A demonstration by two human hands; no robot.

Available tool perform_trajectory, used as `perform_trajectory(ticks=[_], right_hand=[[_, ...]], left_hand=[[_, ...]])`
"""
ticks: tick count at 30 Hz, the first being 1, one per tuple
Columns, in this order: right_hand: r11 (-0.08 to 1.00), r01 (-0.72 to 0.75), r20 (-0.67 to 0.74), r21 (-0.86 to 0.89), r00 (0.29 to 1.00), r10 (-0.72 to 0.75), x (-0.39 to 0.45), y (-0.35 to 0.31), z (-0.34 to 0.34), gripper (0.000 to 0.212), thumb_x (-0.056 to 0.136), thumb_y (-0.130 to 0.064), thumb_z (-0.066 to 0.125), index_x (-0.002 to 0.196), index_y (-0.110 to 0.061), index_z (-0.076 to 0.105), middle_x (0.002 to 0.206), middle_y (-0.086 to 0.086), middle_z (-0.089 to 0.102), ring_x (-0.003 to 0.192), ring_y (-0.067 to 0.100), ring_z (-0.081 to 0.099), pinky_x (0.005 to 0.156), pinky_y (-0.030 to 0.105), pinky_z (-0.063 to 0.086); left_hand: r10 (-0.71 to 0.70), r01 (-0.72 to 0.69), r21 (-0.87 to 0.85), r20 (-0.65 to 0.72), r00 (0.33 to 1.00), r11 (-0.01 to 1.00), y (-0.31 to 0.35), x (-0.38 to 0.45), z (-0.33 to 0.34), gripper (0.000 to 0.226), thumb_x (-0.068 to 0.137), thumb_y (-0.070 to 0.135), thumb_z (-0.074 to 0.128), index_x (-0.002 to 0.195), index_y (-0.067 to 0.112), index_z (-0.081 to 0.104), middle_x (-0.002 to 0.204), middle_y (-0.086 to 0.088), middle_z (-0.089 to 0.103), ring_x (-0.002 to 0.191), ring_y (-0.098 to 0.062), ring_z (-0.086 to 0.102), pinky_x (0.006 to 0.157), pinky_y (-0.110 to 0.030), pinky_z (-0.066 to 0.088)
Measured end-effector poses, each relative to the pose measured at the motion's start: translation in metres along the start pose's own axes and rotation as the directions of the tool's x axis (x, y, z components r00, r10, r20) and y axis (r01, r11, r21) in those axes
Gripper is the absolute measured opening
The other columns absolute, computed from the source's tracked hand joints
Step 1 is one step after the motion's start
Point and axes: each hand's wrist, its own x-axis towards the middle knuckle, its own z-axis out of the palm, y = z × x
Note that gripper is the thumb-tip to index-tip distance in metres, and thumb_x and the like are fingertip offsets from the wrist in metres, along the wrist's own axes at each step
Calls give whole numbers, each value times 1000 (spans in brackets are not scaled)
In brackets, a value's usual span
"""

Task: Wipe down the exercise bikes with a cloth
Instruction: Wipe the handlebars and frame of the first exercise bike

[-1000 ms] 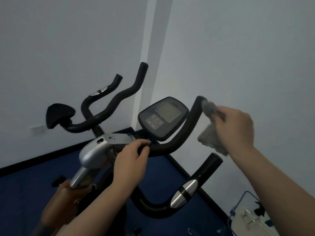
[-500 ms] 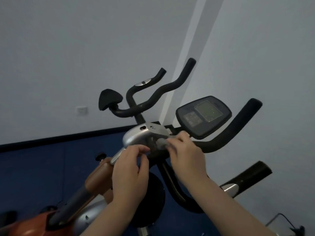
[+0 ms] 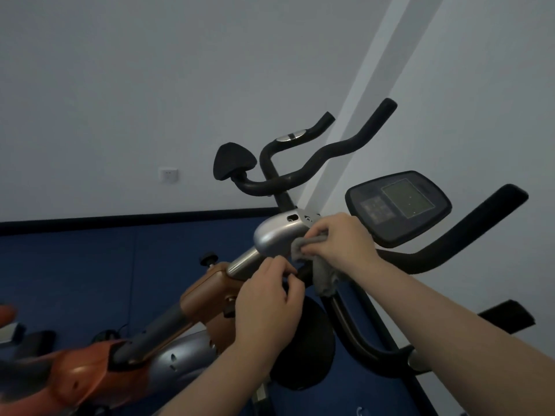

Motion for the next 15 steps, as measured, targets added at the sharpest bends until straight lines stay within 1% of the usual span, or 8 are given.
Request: perform_trajectory(ticks=[2, 3, 5, 7, 8, 10, 11, 15], right_hand=[[996, -67, -107, -62, 992, 60, 4, 2, 1, 12, 76, -37, 75, 83, -27, 72, 83, -3, 70, 82, 16, 64, 76, 41, 56], [990, -111, -124, -82, 987, 101, 6, 1, -3, 13, 77, -38, 73, 82, -26, 70, 84, -2, 70, 83, 18, 64, 76, 41, 56], [974, -174, -56, -148, 984, 167, 7, -2, -10, 14, 82, -39, 68, 80, -25, 67, 85, 1, 69, 84, 21, 64, 75, 40, 55], [965, -144, 41, -221, 987, 157, 0, -6, -10, 17, 88, -37, 60, 79, -24, 65, 88, 4, 69, 83, 23, 64, 76, 39, 54], [964, -106, 45, -242, 992, 121, -7, -8, -7, 16, 89, -35, 57, 84, -25, 67, 90, 3, 70, 84, 22, 64, 76, 39, 54], [971, -57, 4, -234, 998, 59, -18, -9, -1, 15, 90, -33, 56, 97, -28, 68, 93, 1, 70, 87, 19, 64, 78, 39, 54], [976, -59, -17, -209, 998, 56, -18, -8, 1, 15, 89, -33, 58, 100, -29, 68, 94, 0, 70, 88, 19, 64, 79, 39, 54], [952, -198, -86, -231, 979, 183, 8, -12, 11, 19, 89, -22, 58, 107, -17, 61, 102, 7, 66, 94, 25, 62, 78, 39, 53]], left_hand=[[-1, 1, -4, -3, 1000, 1000, -3, -1, 0, 16, 79, 43, 32, 77, 36, 46, 72, 12, 52, 64, -7, 54, 52, -22, 42], [-4, 4, -10, -4, 1000, 1000, -4, -1, 0, 16, 79, 42, 31, 77, 36, 46, 72, 12, 53, 63, -7, 54, 52, -22, 41], [-11, 10, -27, -7, 1000, 1000, -5, -1, -1, 16, 79, 42, 31, 77, 36, 46, 72, 12, 54, 62, -7, 54, 53, -23, 42], [-13, 13, -37, 2, 1000, 999, -5, -2, -1, 15, 79, 41, 32, 76, 36, 46, 68, 9, 53, 59, -8, 54, 53, -24, 42], [-13, 13, -40, 4, 1000, 999, -5, -2, -1, 15, 79, 41, 32, 76, 35, 46, 66, 8, 53, 57, -8, 53, 52, -23, 41], [-6, 6, -33, -7, 1000, 999, -5, -2, -1, 15, 79, 40, 33, 75, 35, 46, 65, 8, 52, 58, -10, 53, 49, -20, 37], [-1, 1, -24, -12, 1000, 1000, -6, -2, -1, 15, 79, 40, 33, 75, 35, 46, 64, 8, 52, 59, -10, 53, 48, -20, 36], [-9, 9, 0, -30, 1000, 1000, -5, -1, 1, 16, 79, 38, 33, 75, 34, 48, 61, 5, 52, 59, -10, 54, 47, -21, 38]])
